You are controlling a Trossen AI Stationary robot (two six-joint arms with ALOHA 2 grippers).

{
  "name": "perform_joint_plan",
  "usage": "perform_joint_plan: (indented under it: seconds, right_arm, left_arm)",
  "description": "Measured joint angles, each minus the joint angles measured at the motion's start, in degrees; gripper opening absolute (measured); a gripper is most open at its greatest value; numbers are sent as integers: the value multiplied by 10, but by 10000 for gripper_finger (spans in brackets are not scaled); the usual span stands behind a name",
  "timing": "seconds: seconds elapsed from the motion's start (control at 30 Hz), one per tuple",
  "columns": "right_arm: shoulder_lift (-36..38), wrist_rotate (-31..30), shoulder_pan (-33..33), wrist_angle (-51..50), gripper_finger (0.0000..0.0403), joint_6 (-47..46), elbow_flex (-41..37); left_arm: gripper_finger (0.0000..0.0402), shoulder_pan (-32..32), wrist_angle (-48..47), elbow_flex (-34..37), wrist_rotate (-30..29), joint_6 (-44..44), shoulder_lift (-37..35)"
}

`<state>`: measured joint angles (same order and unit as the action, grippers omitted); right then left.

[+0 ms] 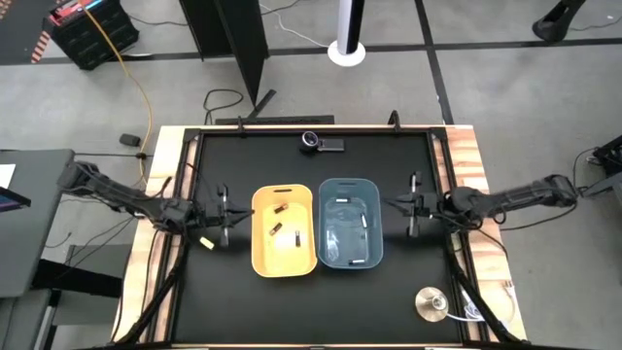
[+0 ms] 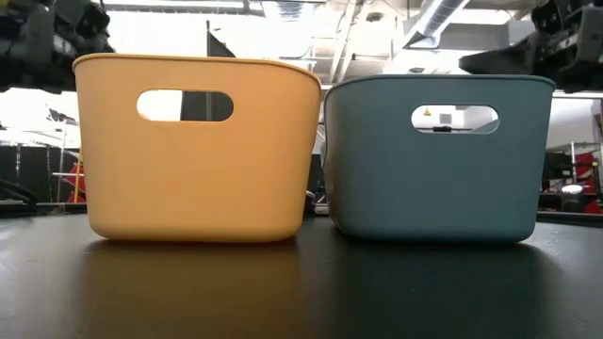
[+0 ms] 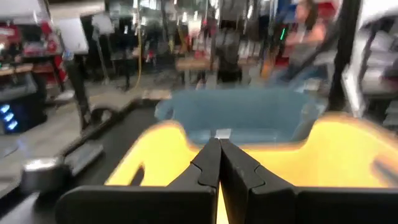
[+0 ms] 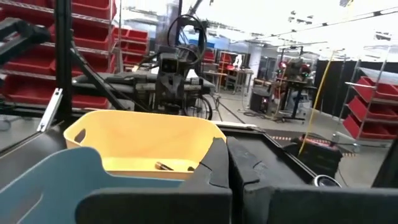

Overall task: Sort batteries
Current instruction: Return to Home Position

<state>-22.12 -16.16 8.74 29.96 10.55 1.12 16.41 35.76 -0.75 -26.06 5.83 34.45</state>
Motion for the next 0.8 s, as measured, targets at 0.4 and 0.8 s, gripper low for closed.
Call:
perform_joint_plan:
  seconds: [0.4, 0.8]
  right_arm:
    - [196, -7, -19, -211, 0, -17, -6]
    - [221, -24, -25, -265, 0, -26, -5]
  left_arm:
    - [0, -23, -78, 2, 49, 29, -92]
    - [0, -23, -182, 3, 113, 42, -218]
